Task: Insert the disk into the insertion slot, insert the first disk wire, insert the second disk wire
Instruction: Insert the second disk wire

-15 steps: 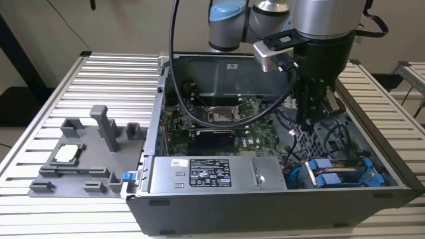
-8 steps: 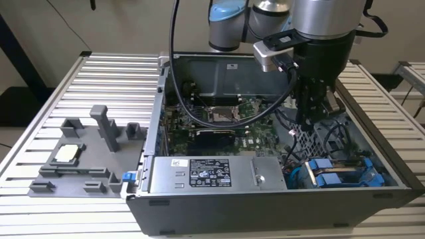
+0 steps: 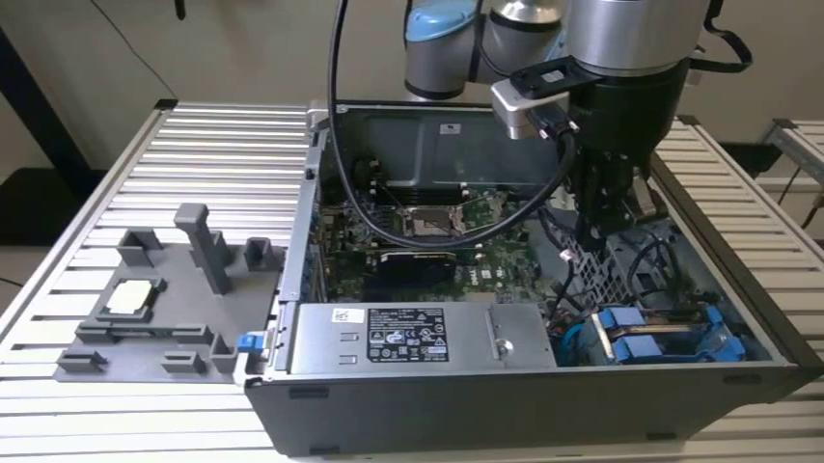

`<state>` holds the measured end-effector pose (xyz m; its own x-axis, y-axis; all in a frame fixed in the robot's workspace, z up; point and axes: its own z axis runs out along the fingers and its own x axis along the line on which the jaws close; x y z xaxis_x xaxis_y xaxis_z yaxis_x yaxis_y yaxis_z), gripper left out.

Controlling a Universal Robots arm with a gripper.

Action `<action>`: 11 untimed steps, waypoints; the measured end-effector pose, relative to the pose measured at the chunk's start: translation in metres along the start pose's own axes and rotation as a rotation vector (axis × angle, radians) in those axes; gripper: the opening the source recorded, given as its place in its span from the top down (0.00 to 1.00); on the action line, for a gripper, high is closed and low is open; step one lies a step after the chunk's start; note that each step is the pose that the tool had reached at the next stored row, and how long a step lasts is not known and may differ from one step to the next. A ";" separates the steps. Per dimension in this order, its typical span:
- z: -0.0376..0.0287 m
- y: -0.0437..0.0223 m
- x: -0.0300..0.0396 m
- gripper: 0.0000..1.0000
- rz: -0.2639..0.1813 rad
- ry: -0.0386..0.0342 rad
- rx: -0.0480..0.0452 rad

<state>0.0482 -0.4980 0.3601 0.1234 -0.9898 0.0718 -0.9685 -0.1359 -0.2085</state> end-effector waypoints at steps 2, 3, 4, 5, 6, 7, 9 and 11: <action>0.0000 0.0000 0.0000 0.84 0.000 0.0000 0.0000; 0.0000 0.0000 0.0000 0.84 0.000 0.0001 0.0000; 0.0000 0.0000 0.0000 0.84 0.000 0.0000 0.0000; 0.0000 0.0000 0.0000 0.84 0.000 0.0001 0.0000; 0.0000 0.0000 0.0000 0.84 0.000 0.0000 0.0000; 0.0001 -0.0001 0.0003 0.84 0.000 -0.0001 0.0001; 0.0003 -0.0010 0.0023 0.84 0.000 0.0000 -0.0008; 0.0009 -0.0025 0.0055 0.84 0.000 -0.0003 -0.0024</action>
<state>0.0515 -0.5031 0.3602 0.1237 -0.9897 0.0716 -0.9690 -0.1360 -0.2062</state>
